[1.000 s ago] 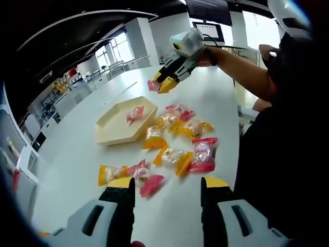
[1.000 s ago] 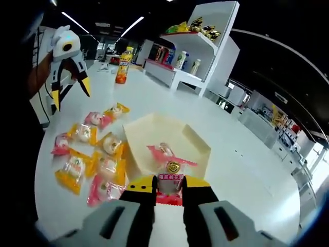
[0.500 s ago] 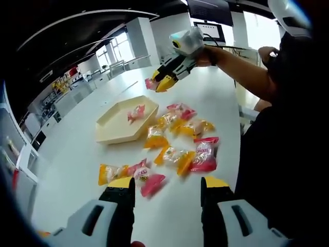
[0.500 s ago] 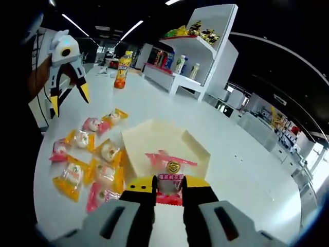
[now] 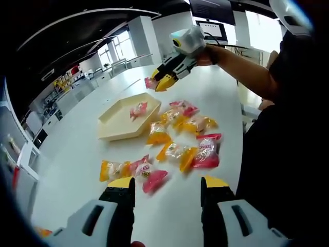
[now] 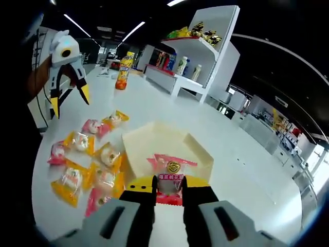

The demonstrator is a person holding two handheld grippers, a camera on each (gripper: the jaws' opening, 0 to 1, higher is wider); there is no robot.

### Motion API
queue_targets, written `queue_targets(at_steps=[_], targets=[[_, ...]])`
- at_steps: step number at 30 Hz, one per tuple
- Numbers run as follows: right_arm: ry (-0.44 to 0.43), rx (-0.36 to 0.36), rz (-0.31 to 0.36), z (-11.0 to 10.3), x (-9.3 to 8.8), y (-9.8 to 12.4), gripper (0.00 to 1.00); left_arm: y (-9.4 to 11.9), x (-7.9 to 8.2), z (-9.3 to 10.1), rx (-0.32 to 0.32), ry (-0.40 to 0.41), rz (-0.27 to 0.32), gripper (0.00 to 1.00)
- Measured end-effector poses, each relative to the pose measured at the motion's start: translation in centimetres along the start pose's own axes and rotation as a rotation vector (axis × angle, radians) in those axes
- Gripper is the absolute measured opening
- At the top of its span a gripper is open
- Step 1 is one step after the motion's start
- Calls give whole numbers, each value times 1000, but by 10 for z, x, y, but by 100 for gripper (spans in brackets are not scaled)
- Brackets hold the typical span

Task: Pick up the marshmallows scattered on the table and place them into the bowl on the table

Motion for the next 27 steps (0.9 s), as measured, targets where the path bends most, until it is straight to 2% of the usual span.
queue_targets(at_steps=[27], targets=[[21, 26, 7, 2, 2, -14, 20, 4, -8, 0, 20, 12, -19, 50]])
Point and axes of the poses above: the point that each gripper's makers call its tool centre point, and the gripper's own axes: y roughly backward along the fingers, z roughly to its right, x roughly out of its top, the point moved 9 cm from there along y, roughly backward along the fingers, and after that the axes turned 14 degrees about -y, right-handed, at the moved point
